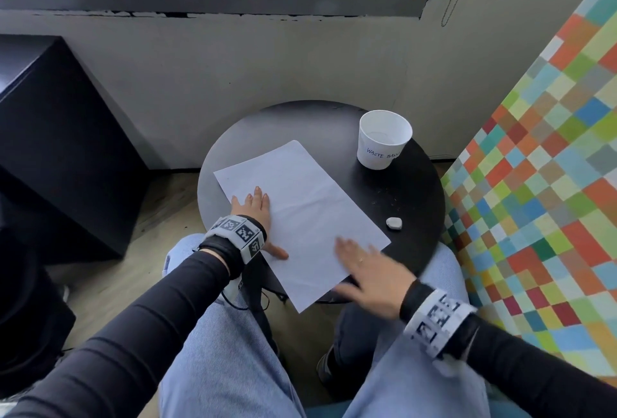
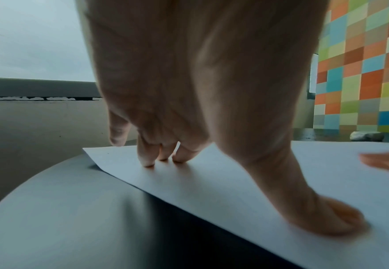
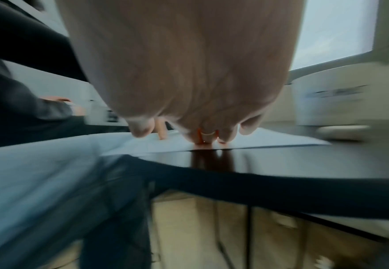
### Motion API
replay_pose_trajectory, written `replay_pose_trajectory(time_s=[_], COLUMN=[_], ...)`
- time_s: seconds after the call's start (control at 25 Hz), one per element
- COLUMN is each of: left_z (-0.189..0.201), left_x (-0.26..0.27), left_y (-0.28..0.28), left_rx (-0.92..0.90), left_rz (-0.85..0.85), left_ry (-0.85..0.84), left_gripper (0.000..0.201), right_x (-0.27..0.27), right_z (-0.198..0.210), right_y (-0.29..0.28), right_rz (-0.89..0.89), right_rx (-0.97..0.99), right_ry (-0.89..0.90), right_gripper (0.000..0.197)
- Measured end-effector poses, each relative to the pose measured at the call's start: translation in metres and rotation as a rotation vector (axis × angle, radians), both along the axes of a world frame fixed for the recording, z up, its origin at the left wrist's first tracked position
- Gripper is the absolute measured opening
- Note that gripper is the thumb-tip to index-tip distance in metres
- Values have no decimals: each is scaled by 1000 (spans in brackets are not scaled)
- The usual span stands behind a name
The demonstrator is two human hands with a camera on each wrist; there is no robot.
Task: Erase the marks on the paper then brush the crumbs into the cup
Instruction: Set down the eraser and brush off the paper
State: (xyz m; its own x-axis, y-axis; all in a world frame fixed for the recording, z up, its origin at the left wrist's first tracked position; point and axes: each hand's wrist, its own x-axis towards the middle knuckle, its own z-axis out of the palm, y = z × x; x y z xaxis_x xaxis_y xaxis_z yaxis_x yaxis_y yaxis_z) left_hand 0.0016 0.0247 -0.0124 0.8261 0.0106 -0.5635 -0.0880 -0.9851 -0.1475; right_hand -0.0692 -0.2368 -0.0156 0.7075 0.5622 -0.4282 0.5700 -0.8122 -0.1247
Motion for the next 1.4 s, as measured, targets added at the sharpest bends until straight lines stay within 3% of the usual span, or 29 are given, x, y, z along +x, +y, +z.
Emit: replay_pose_trajectory(time_s=[0.08, 0.12, 0.32, 0.52, 0.68, 0.84, 1.0, 1.16, 1.32, 1.4], left_z=[0, 0, 1, 4, 7, 11, 15, 19, 15, 14], left_x=[2, 3, 9, 8, 8, 9, 11, 11, 12, 13], left_y=[-2, -3, -8, -9, -13, -19, -26, -31, -29, -28], left_rx=[14, 27, 29, 22, 45, 42, 52, 52, 46, 37], left_rz=[0, -3, 19, 27, 31, 51, 102, 122, 127, 120], left_ry=[7, 12, 32, 31, 38, 50, 81, 95, 100, 95], left_gripper=[148, 148, 151, 151, 149, 149, 151, 149, 151, 151], right_x=[28, 29, -37, 9, -21, 8, -10, 11, 5, 2], right_z=[1, 3, 3, -2, -5, -2, -2, -6, 1, -3], right_y=[-31, -36, -2, -44, -32, -52, -35, -54, -52, -55], right_rz=[-151, -144, 253, -51, 185, -93, 98, -85, 27, -16], right_rx=[-64, -66, 129, 33, 104, 61, 116, 78, 128, 93], right_ry=[-112, -133, 62, -149, -4, -140, -20, -118, -9, -31], right_gripper=[104, 107, 81, 102, 89, 110, 87, 103, 94, 104])
